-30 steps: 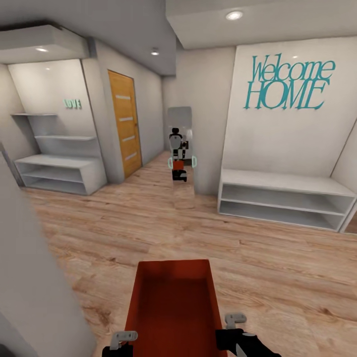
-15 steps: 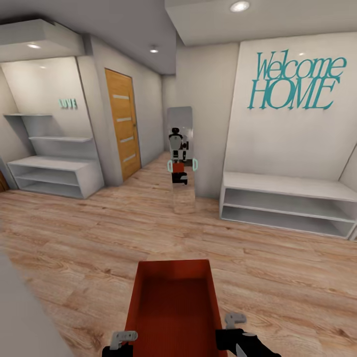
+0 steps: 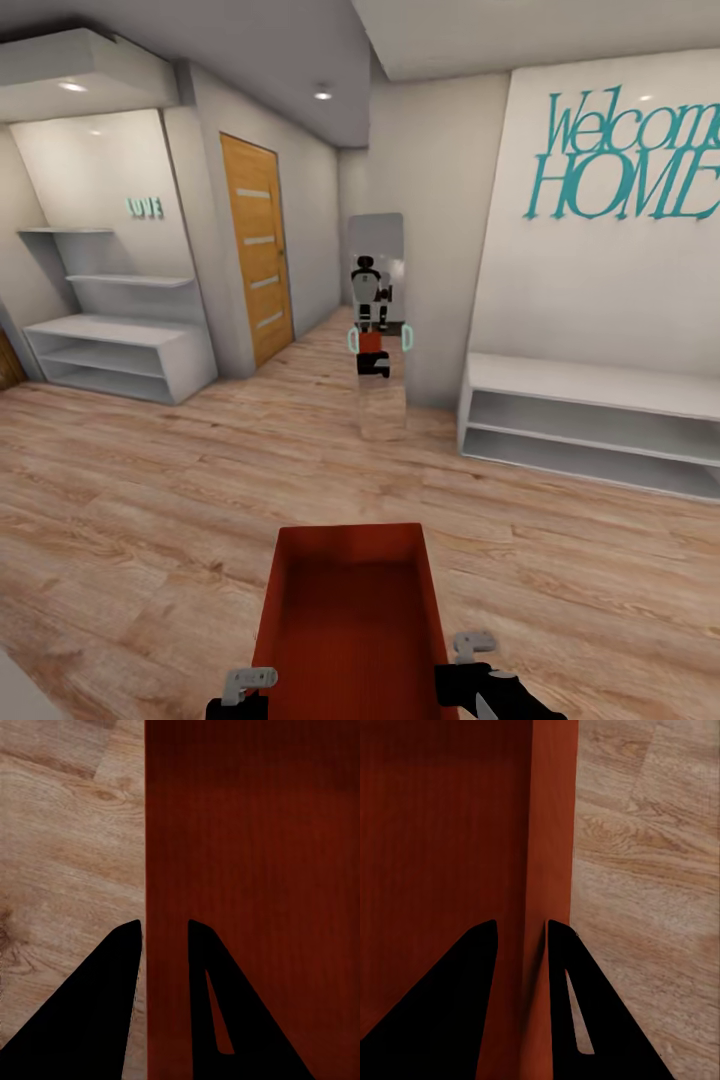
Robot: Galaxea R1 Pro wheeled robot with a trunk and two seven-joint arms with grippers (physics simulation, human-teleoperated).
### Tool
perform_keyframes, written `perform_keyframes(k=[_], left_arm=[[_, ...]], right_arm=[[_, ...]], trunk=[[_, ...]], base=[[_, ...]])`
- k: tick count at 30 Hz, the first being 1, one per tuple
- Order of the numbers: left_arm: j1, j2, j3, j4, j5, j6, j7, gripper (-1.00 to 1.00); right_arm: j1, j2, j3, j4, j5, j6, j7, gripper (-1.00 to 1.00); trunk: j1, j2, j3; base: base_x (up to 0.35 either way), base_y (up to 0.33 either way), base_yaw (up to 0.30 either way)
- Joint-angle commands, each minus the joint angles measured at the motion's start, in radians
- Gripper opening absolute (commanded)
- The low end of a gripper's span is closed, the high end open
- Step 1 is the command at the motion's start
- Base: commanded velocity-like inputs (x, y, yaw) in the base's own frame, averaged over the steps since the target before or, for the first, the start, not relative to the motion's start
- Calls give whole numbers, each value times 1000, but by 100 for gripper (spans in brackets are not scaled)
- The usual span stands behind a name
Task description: Move the two storage containers from the living room to the garage. In the garage, place one container on the floor and stack the other container on top of it (either order is fine).
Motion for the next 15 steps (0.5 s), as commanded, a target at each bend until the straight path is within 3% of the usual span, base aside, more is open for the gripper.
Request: perform_keyframes(k=[1, 7, 15], left_arm=[[-1, 16, -6, -1, 9, -27, 3, -100], [-1, 16, -6, -1, 9, -27, 3, -100], [-1, 16, -6, -1, 9, -27, 3, -100]], right_arm=[[0, -1, 4, 2, -1, 6, 0, -100], [0, -2, 4, 2, -1, 6, 0, -100], [0, -1, 6, 2, -1, 6, 0, -100]], trunk=[[1, -1, -2], [1, -1, -4], [1, -1, -5]], base=[[341, 0, 169], [341, 0, 137], [341, 0, 19]])
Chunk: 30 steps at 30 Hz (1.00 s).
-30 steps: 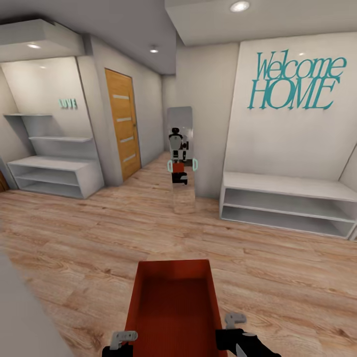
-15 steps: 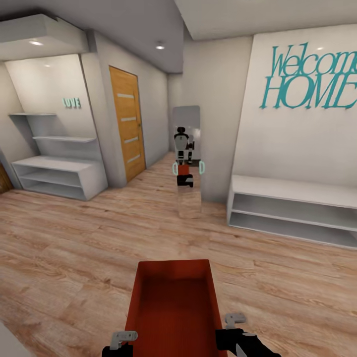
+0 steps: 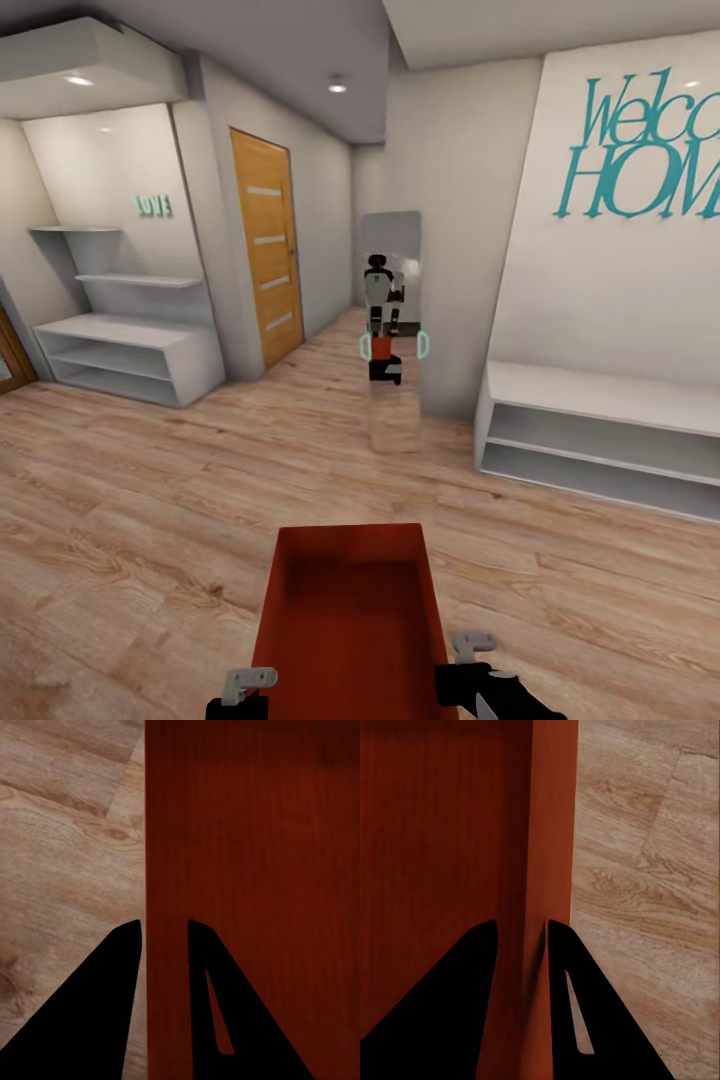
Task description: Move the two storage containers from the living room to the garage. In the garage, place one container on the floor and stack the other container on top of it (either order is fine).
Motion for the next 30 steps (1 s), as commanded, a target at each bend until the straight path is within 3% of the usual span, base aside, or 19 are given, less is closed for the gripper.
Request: perform_keyframes(k=[1, 12, 30], left_arm=[[-1, 16, -6, -2, 9, -26, 3, -100], [-1, 16, -6, -2, 9, -26, 3, -100], [-1, 16, -6, -2, 9, -26, 3, -100]], right_arm=[[0, -1, 6, 2, -2, 6, -1, -100], [0, -1, 6, 2, -1, 6, -1, -100], [0, -1, 6, 2, -1, 6, -1, -100]], trunk=[[1, -1, -1], [1, -1, -2], [1, -1, -12]], base=[[341, 0, 3], [341, 0, 18], [341, 0, 131]])
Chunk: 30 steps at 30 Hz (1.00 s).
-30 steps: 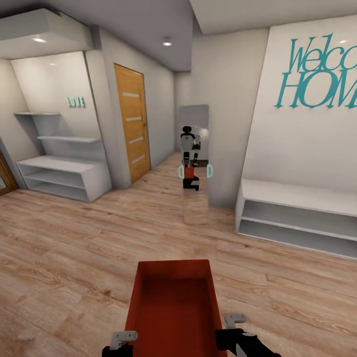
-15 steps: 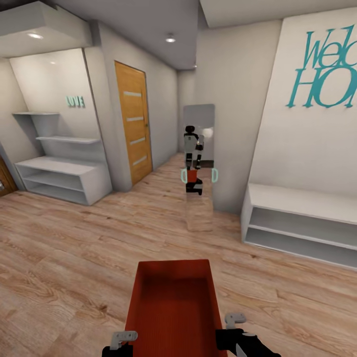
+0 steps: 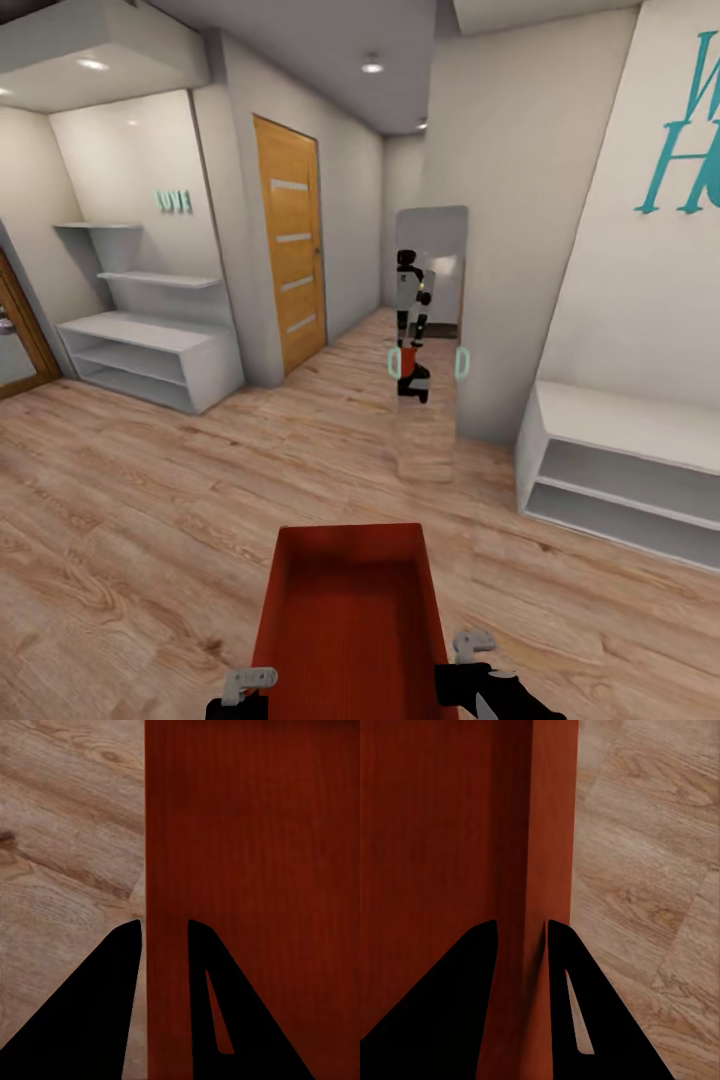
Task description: Move the two storage containers from the living room to the garage. In the garage, place one container on the floor and stack the other container on top of it (either order is fine).
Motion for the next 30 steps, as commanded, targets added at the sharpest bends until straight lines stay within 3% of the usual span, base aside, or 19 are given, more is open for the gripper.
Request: perform_keyframes(k=[1, 18, 30], left_arm=[[-1, 16, -6, -2, 9, -26, 3, -100], [-1, 16, -6, -2, 9, -26, 3, -100], [-1, 16, -6, -2, 9, -26, 3, -100]], right_arm=[[0, -1, 6, 2, -1, 6, 0, -100], [0, -1, 6, 2, -2, 6, 0, -100], [0, -1, 6, 2, -1, 6, 0, -100]], trunk=[[1, -1, -1], [1, -1, -2], [1, -1, -7]], base=[[341, 0, 50], [341, 0, 12], [341, 0, 114]])
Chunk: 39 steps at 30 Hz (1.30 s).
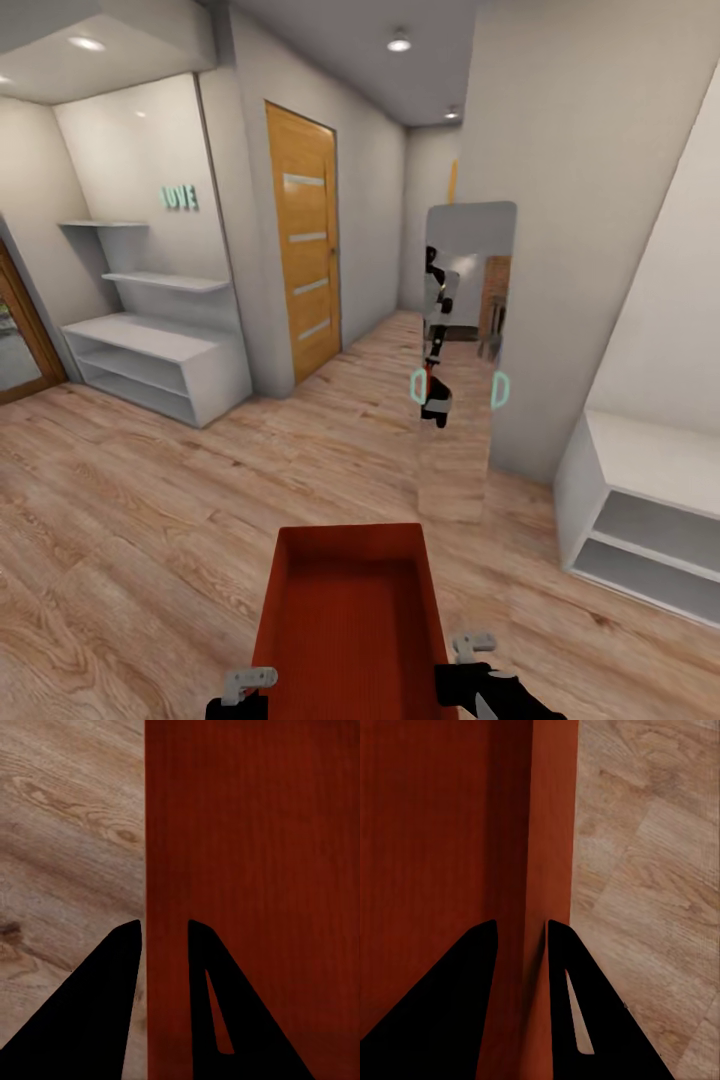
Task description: Move the two storage containers from the living room to the garage. In the garage, place one container on the floor and stack the other container on top of it (either order is fine).
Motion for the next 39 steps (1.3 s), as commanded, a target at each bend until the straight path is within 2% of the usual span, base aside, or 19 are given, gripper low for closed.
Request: perform_keyframes(k=[1, 13, 39], left_arm=[[-1, 16, -6, -1, 9, -26, 3, -100], [-1, 16, -6, -1, 9, -26, 3, -100], [-1, 16, -6, -1, 9, -26, 3, -100]], right_arm=[[0, -1, 7, 2, -3, 6, 0, -100], [0, -1, 8, 2, -3, 6, 0, -100], [0, -1, 9, 2, -3, 6, 0, -100]], trunk=[[1, -1, -1], [1, -1, -3], [1, -1, -3]], base=[[341, 0, 101], [341, 25, 25], [341, 119, 0]])
